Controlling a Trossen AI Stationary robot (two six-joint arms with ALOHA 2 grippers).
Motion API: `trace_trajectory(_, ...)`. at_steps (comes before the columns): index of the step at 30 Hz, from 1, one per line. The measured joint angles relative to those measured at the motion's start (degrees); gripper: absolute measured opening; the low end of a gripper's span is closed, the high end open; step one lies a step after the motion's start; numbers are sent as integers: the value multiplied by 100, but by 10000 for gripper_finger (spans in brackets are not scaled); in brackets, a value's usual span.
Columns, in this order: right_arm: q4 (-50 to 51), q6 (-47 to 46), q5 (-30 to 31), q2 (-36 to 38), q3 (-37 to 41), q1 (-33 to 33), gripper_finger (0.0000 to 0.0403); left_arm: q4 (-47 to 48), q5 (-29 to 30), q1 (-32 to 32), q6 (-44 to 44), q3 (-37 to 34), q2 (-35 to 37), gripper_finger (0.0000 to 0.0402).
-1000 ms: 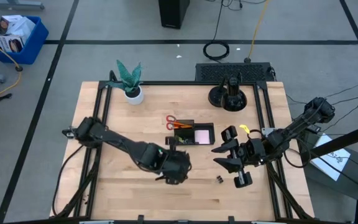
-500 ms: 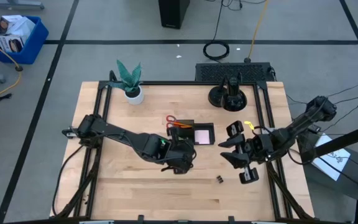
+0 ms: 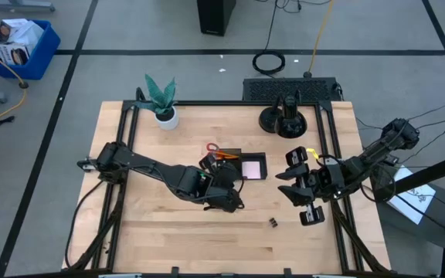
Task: Pick and place office supplies into organizer
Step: Put the left black binder clip into the desk organizer
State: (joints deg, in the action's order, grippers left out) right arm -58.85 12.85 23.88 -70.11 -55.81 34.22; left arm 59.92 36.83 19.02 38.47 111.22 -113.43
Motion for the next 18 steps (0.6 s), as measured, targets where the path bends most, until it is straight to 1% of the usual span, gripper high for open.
trace_trajectory(5, -1, 8, 0, 3, 0, 0, 109, -13, 223, 153, 1207, -157, 0, 0)
trace_trajectory(9, 10, 48, 2, 69, 0, 0, 109, -50, 207, 252, 2143, -549, 0, 0)
trace_trajectory(12, 101, 137, 2, 164, 0, 0, 109, -300, 222, 330, 2640, -925, -1, 0)
trace_trajectory(14, 166, 179, 2, 222, 0, 0, 109, -724, 272, 367, 2640, -1152, -9, 0)
trace_trajectory(18, 304, 183, 4, 324, 0, 0, 109, -2013, 503, 437, 1863, -1583, -9, 0)
